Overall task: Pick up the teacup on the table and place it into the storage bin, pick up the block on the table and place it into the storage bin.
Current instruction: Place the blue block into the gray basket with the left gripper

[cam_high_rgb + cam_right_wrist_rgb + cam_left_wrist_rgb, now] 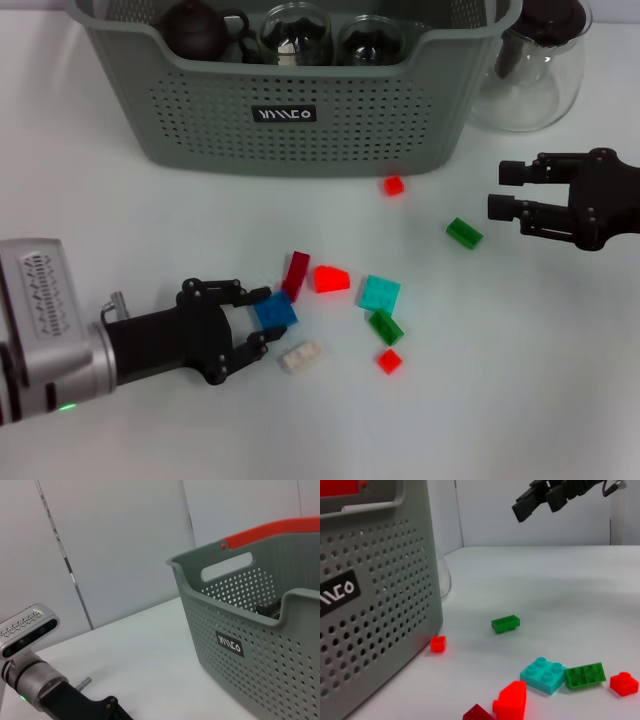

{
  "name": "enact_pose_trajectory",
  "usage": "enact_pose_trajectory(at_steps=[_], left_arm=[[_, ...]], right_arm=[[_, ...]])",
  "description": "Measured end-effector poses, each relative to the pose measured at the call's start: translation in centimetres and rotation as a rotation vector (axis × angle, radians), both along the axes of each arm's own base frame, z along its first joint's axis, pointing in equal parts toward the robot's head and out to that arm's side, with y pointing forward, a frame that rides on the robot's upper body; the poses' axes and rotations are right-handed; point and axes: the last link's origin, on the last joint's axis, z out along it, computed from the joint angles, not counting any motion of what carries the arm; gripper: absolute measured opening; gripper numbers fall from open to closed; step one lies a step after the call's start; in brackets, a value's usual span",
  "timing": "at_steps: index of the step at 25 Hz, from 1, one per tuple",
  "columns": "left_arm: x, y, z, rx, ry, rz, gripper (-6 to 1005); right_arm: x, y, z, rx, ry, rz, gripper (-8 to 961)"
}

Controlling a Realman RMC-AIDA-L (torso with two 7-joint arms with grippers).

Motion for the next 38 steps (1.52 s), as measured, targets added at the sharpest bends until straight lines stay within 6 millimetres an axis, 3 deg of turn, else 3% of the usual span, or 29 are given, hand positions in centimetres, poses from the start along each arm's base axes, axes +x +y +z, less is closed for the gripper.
enact_pose_trajectory(at_steps=[5, 13, 15, 17, 25, 27, 31, 34, 38], left_arm=[[0.3, -0.3, 2.1, 0.011, -0.079, 0.010, 396], [2.3, 0.1, 9.1, 0.022, -0.345, 0.012, 395], [4.2, 1.3, 12.9, 0.019, -0.452, -0.019, 395], [5.2, 2.2, 14.3, 0.016, -0.468, -0.033, 395], [13.7, 11.0, 21.2, 0.046, -0.400, 0.036, 395], [16.1, 13.6, 21.9, 0.045, -0.359, 0.093, 396], [19.3, 18.5, 20.9, 0.055, -0.221, 0.250, 405], [20.7, 21.3, 18.3, 0.070, -0.062, 0.351, 413], [20.9, 23.4, 14.1, 0.048, 0.150, 0.450, 422]], right_arm=[[-0.1, 0.1, 0.0, 0.001, 0.000, 0.003, 525], [-0.2, 0.2, 0.0, 0.001, -0.002, 0.007, 525], [-0.2, 0.2, 0.0, 0.002, -0.002, 0.006, 525], [-0.2, 0.3, 0.0, 0.004, -0.004, 0.005, 525], [-0.2, 0.2, -0.1, -0.001, -0.002, 0.008, 525], [-0.2, 0.1, -0.1, -0.003, -0.002, 0.008, 525], [0.0, 0.0, -0.1, -0.002, -0.003, 0.007, 525], [0.0, -0.1, -0.1, -0.001, -0.003, 0.007, 525], [-0.1, 0.0, -0.2, -0.001, -0.002, 0.011, 525]])
